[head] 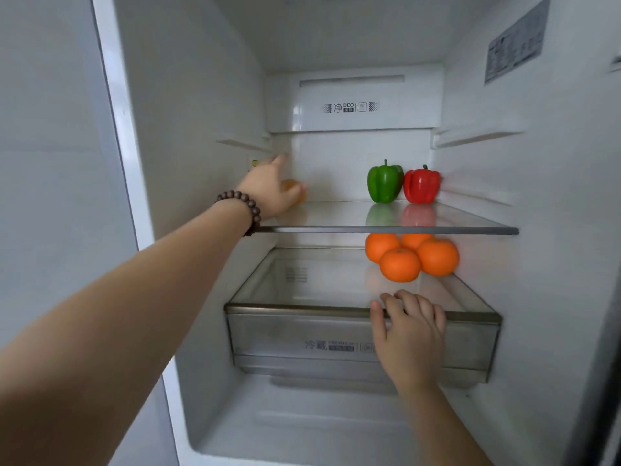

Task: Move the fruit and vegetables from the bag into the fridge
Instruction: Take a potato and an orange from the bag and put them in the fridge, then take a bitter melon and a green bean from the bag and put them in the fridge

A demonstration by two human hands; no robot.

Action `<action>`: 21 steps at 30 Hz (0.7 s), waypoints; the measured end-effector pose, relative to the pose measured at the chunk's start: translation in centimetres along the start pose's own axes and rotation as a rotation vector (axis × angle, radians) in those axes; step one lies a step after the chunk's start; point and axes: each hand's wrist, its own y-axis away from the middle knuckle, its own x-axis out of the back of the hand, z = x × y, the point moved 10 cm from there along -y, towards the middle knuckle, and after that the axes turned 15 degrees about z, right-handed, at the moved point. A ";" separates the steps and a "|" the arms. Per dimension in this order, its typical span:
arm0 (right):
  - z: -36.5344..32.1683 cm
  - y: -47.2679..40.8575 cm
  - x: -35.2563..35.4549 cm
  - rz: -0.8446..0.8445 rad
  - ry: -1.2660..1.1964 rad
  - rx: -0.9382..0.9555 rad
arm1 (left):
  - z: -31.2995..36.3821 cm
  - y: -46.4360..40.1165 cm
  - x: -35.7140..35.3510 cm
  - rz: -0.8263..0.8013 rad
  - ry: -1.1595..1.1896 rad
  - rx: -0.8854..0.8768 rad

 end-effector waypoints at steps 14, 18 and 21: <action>-1.3 4.1 2.5 -0.257 -0.173 -0.134 | 0.3 18.3 4.2 0.056 0.055 -0.145; -3.2 7.7 5.3 -0.413 -0.211 -0.139 | -0.5 24.4 3.7 -0.030 0.015 -0.147; -6.0 12.0 7.8 -0.546 -0.210 -0.138 | -2.2 29.7 4.4 -0.082 -0.024 -0.099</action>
